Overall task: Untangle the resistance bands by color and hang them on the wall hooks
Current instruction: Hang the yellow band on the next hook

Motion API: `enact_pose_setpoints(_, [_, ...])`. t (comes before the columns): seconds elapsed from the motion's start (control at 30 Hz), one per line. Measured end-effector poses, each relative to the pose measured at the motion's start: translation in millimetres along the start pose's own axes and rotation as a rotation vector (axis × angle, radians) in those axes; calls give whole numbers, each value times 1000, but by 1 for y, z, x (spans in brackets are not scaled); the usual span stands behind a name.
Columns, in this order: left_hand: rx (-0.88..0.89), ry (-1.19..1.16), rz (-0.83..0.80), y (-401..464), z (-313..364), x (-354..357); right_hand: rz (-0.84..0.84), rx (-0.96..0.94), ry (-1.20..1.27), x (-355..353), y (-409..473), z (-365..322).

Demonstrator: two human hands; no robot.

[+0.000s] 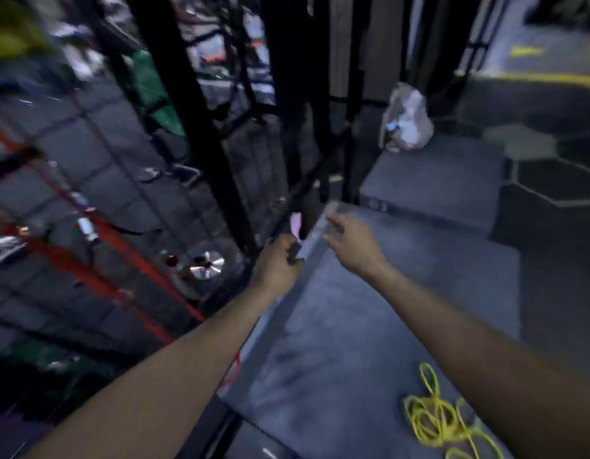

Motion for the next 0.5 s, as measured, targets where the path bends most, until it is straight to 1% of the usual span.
enact_pose_setpoints(0.1, [42, 10, -181, -7, -9, 68, 70, 208, -90, -11, -26, 74])
enact_pose_setpoints(0.2, [62, 9, -316, -27, -17, 131, 134, 384, -149, -24, -63, 144])
enact_pose_setpoints(0.37, [119, 50, -508, -85, -37, 222, 234, 656, -197, -48, -141, 245])
enact_pose_setpoints(0.5, [152, 88, -626, -141, -64, 286, 277, 827, -200, -50, -210, 321])
Point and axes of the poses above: each hand's wrist, its own y-axis towards the middle knuckle, its own x-axis out of the palm, z = x × y, the point moved 4 cm from there along y, towards the middle knuckle, and after that the axes turned 15 degrees about z, right-handed, at the moved point
